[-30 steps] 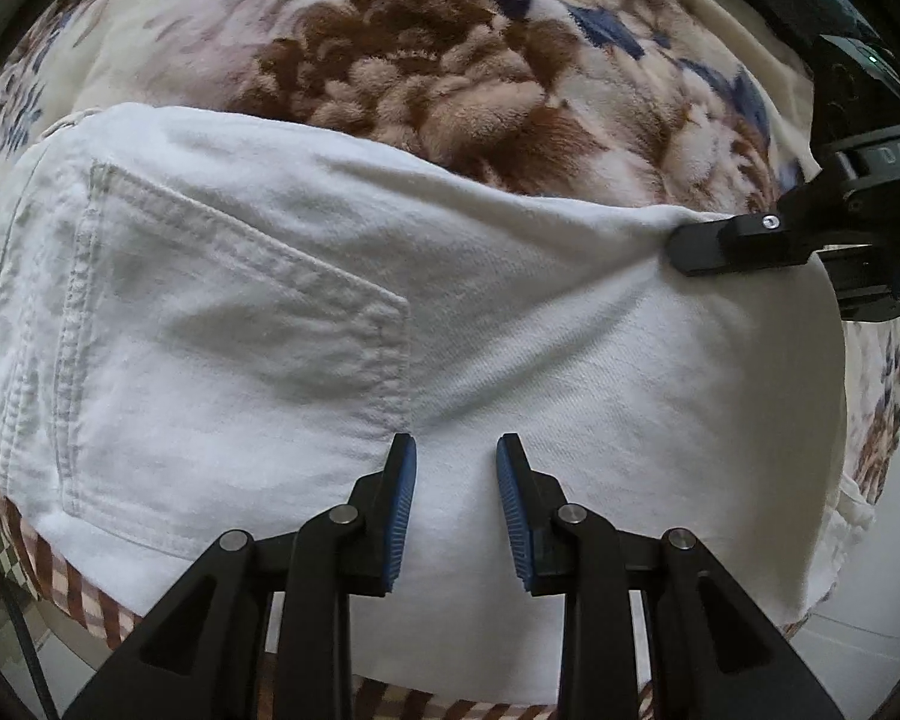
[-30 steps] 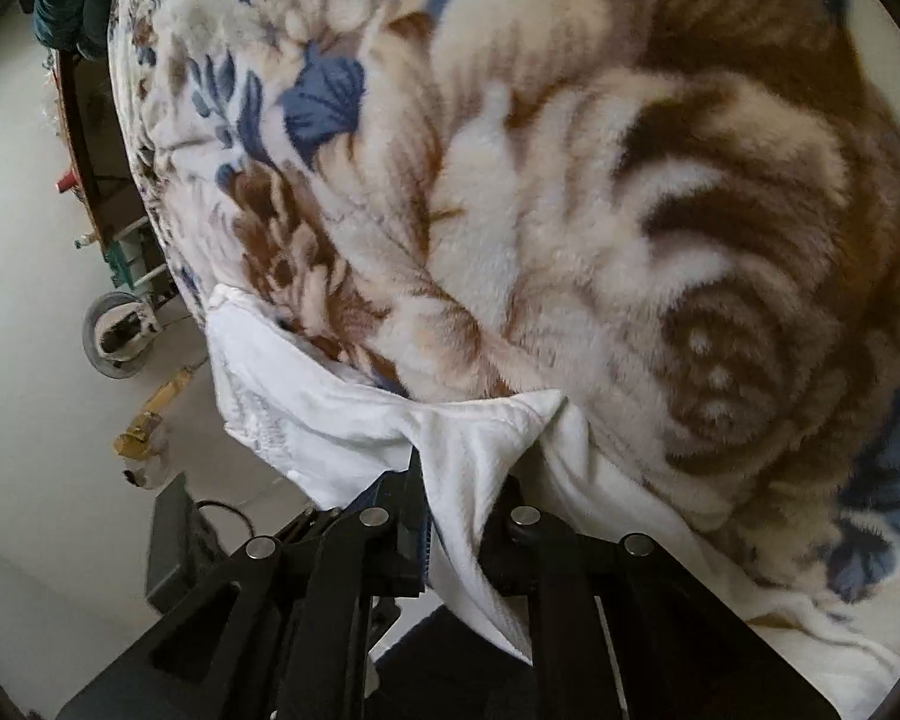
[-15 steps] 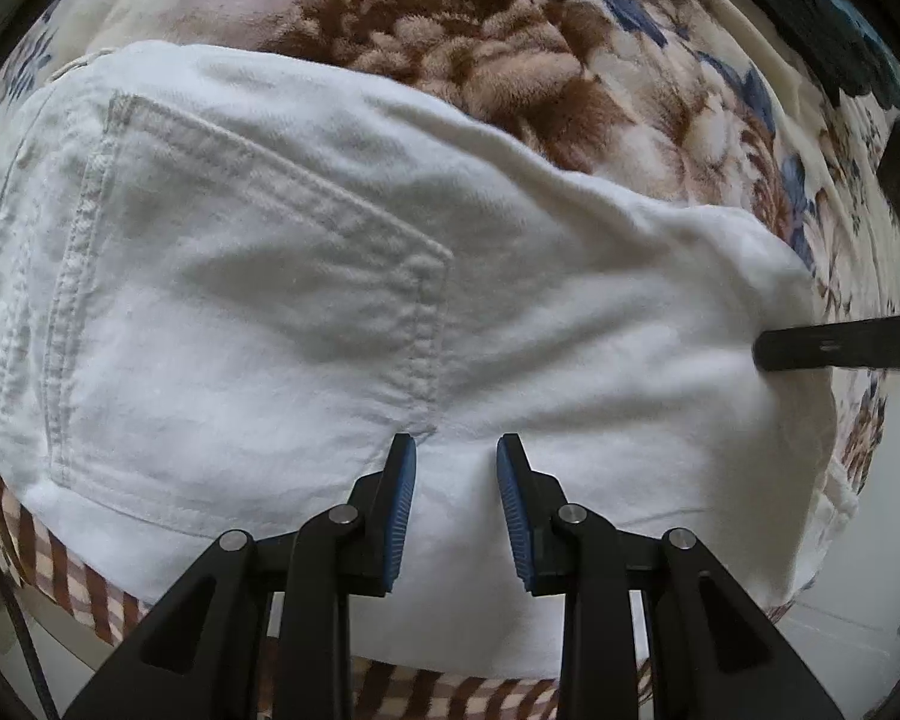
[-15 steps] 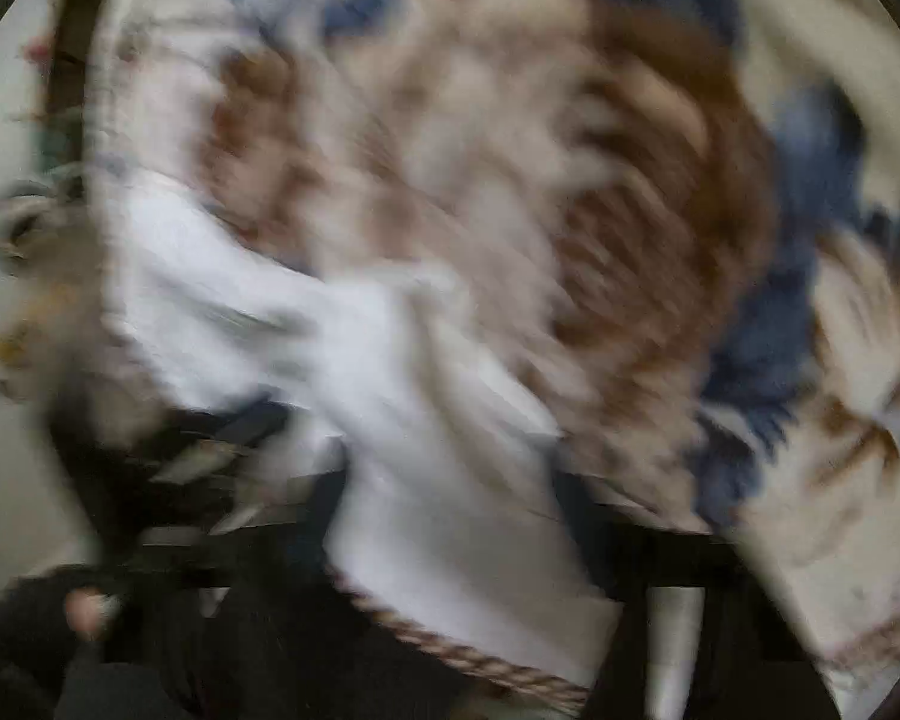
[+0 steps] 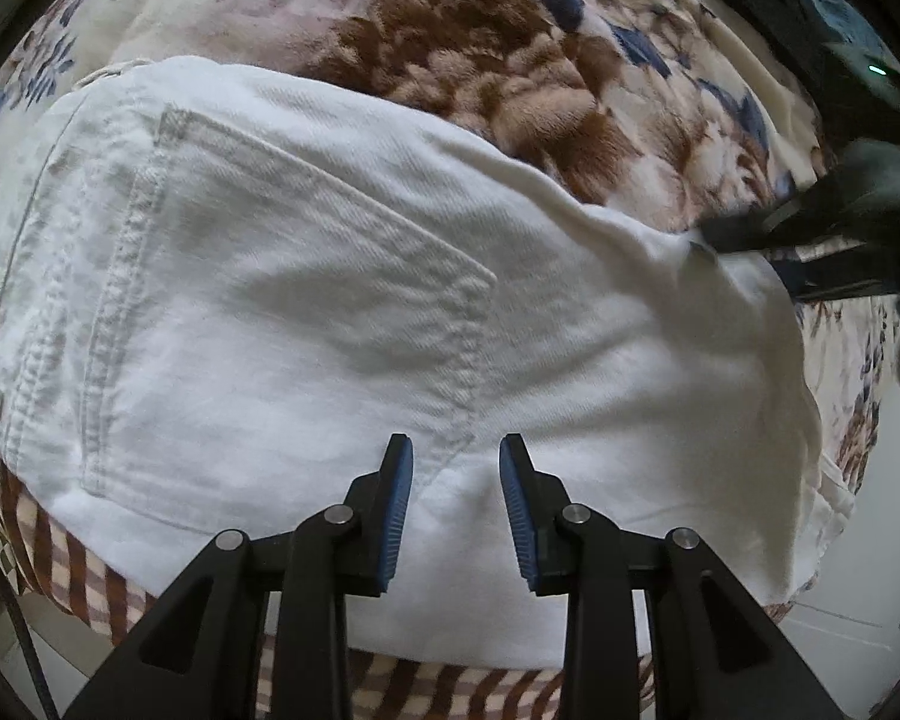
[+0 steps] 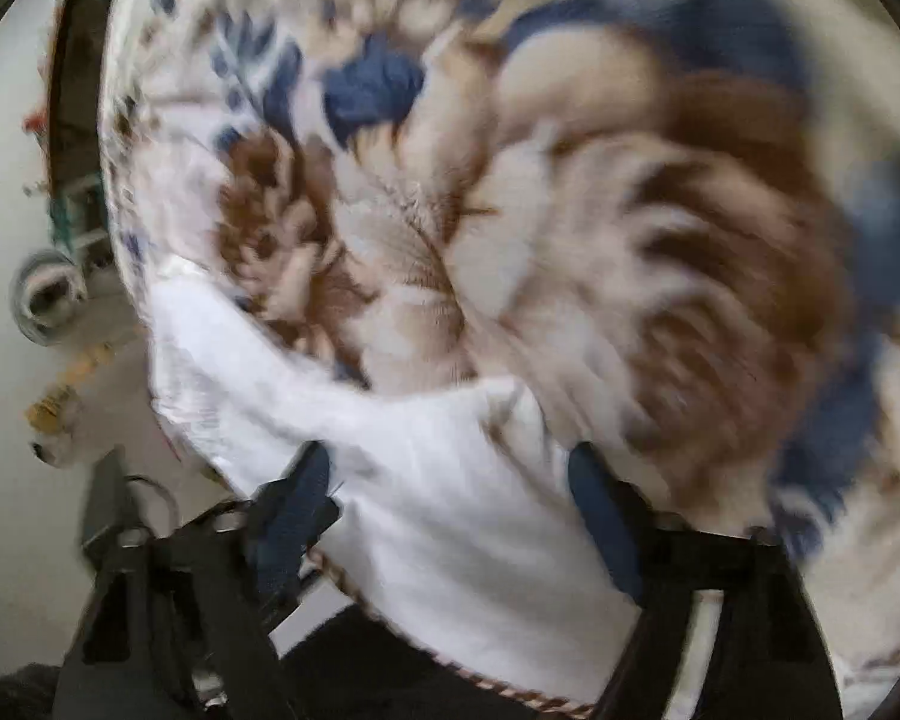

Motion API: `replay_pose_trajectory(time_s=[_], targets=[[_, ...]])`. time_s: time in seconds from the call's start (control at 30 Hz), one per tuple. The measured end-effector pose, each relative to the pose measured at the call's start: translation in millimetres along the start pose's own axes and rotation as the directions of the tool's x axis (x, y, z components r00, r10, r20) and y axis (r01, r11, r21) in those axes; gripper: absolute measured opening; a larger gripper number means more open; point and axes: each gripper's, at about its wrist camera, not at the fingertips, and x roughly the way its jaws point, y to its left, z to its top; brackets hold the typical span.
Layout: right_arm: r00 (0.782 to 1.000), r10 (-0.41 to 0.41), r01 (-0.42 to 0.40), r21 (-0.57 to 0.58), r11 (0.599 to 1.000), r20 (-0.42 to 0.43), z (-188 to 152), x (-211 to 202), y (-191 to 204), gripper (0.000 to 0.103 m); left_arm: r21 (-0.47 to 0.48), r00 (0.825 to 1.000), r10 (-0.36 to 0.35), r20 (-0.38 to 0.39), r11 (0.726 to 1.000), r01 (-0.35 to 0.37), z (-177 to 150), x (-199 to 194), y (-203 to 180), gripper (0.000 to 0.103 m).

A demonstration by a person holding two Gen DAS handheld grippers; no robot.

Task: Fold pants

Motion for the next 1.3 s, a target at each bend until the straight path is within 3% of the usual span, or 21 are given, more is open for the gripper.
replay_pose_trajectory(time_s=[0.03,0.07,0.13,0.2,0.23,0.3,0.33,0.4,0.43,0.47,0.53,0.63,0.73,0.8,0.9,1.03,1.13,1.2,1.23,1.27,1.3], targets=[[0.998,-0.047,0.046,-0.022,0.999,-0.034,3.4,9.5,4.0,0.044,0.007,1.000,0.005,0.002,1.000,-0.005,2.6,0.2,0.8,0.028],[0.991,-0.127,0.125,-0.047,0.991,-0.031,5.4,11.7,7.4,0.039,0.015,1.000,0.010,0.001,1.000,-0.010,7.4,0.8,1.5,0.028],[0.986,-0.163,0.163,-0.018,0.986,0.025,8.0,-0.6,2.2,0.037,0.024,1.000,0.006,0.001,1.000,-0.006,12.4,1.3,2.8,0.028],[0.980,-0.155,0.146,0.082,0.986,0.121,13.4,-30.0,-17.6,0.007,0.033,1.000,0.010,0.000,0.999,-0.010,13.9,1.7,3.2,0.028],[0.977,-0.158,0.142,0.118,0.983,0.143,18.5,-37.3,-24.9,0.004,0.034,1.000,0.007,-0.002,0.999,-0.007,13.6,2.4,3.2,0.028],[0.978,-0.064,0.025,0.191,0.981,0.197,17.4,-64.0,-48.2,0.005,0.025,1.000,-0.015,-0.010,1.000,0.015,10.0,2.9,4.0,0.028],[0.976,-0.006,-0.031,0.166,0.986,0.220,8.0,-80.4,-50.4,0.007,0.019,1.000,-0.026,-0.007,0.999,0.026,2.2,-1.0,6.6,0.028],[0.956,0.010,-0.046,0.117,0.992,0.294,-22.9,-111.5,-50.2,0.035,0.002,0.998,-0.055,0.009,0.998,0.055,-5.8,-13.8,9.0,0.028],[0.936,0.003,-0.045,0.111,0.993,0.352,-43.1,-122.2,-49.2,0.073,-0.003,0.998,-0.067,0.015,0.998,0.067,-9.6,-19.1,9.4,0.028],[0.898,-0.007,-0.046,0.108,0.993,0.440,-69.3,-135.8,-51.1,0.095,-0.004,0.997,-0.077,0.020,0.997,0.078,-13.3,-23.5,7.9,0.028],[0.824,-0.039,-0.044,0.133,0.990,0.566,-125.5,-152.7,-59.5,0.094,-0.005,0.994,-0.107,0.019,0.994,0.107,-26.7,-33.6,2.6,0.028],[0.824,-0.103,-0.116,0.345,0.931,0.557,-209.2,-143.0,-94.2,0.094,-0.030,0.989,-0.146,0.000,0.989,0.146,-50.2,-38.9,-2.7,0.029],[0.813,-0.094,-0.292,0.543,0.788,0.574,-312.3,-96.4,-147.9,0.094,-0.087,0.983,-0.173,-0.059,0.982,0.168,-76.9,-29.9,-8.7,0.030],[0.799,-0.128,-0.345,0.622,0.703,0.588,-368.9,-54.6,-159.1,0.094,-0.113,0.979,-0.172,-0.107,0.981,0.160,-95.1,-18.1,-16.3,0.030],[0.740,-0.194,-0.454,0.692,0.561,0.644,-455.4,-30.0,-218.5,0.093,-0.182,0.969,-0.203,-0.140,0.967,0.176,-102.7,4.8,-29.9,0.030],[0.660,-0.178,-0.597,0.653,0.466,0.730,-496.4,-2.8,-277.3,0.076,-0.269,0.971,-0.208,-0.117,0.948,0.171,-110.8,30.7,-39.2,0.030],[0.613,-0.150,-0.647,0.602,0.468,0.776,-494.9,7.9,-307.3,0.071,-0.302,0.984,-0.163,-0.076,0.944,0.133,-109.2,43.9,-44.5,0.030],[0.621,-0.133,-0.635,0.595,0.492,0.772,-480.3,12.0,-318.2,0.059,-0.321,0.990,-0.133,-0.050,0.941,0.110,-105.4,49.4,-47.4,0.029],[0.655,-0.165,-0.584,0.633,0.507,0.737,-472.9,12.0,-323.9,0.026,-0.326,0.993,-0.115,-0.027,0.940,0.100,-105.7,48.4,-49.3,0.023],[0.678,-0.191,-0.548,0.661,0.513,0.710,-469.0,16.2,-322.5,0.012,-0.320,0.996,-0.091,-0.008,0.944,0.084,-106.5,45.6,-52.1,0.015],[0.685,-0.200,-0.533,0.670,0.517,0.700,-466.3,16.7,-321.6,0.011,-0.302,0.998,-0.059,0.014,0.951,0.061,-109.4,39.4,-58.7,0.012]])
